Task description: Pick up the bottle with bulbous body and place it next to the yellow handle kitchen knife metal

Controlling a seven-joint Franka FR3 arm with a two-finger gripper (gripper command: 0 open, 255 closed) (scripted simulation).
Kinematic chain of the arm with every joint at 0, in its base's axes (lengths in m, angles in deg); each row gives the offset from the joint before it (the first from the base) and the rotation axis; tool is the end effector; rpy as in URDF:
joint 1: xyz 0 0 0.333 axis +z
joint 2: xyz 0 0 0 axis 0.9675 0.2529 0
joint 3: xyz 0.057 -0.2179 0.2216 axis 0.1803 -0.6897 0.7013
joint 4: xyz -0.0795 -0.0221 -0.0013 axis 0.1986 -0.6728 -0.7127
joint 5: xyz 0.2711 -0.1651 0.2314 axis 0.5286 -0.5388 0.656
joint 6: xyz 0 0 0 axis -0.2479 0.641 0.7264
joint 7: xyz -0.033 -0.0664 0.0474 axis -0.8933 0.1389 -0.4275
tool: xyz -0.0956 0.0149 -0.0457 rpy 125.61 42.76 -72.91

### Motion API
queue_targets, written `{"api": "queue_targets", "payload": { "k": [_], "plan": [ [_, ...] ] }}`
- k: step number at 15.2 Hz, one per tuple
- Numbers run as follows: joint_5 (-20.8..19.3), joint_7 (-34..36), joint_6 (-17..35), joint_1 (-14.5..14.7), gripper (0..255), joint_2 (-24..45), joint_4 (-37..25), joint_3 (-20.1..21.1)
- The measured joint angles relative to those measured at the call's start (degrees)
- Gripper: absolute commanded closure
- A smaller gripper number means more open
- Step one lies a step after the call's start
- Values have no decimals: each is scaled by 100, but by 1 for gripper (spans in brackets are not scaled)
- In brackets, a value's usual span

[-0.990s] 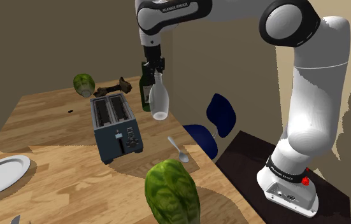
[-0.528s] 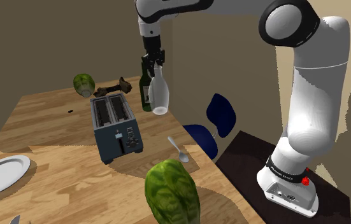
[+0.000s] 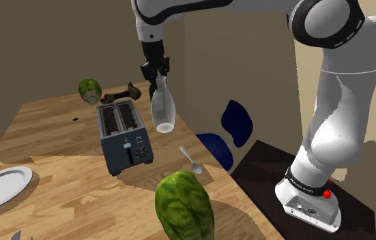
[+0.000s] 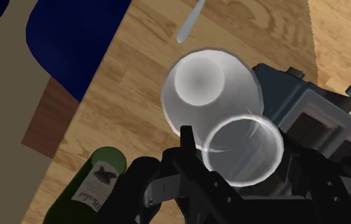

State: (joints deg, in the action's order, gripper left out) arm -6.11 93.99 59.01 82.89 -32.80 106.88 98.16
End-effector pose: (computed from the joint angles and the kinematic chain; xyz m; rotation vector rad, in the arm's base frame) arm 0.5976 0.1669 0.5430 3.1056 0.2247 -0.1070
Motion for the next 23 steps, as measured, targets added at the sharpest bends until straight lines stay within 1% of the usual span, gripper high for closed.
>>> {"api": "queue_targets", "payload": {
  "k": [6,10,11,15,17,19,23],
  "plan": [
    [24,755,108,442,255,-211,326,302],
    [26,1237,92,724,255,-248,352,496],
    [13,1389,28,822,255,-186,232,559],
    [-13,1902,-2,1143,255,-74,104,763],
    [-60,2178,-39,1328,255,87,-86,863],
    [-76,2449,-21,1497,255,102,-106,961],
    [-205,2987,-171,1897,255,472,-607,1135]
  ]
}}
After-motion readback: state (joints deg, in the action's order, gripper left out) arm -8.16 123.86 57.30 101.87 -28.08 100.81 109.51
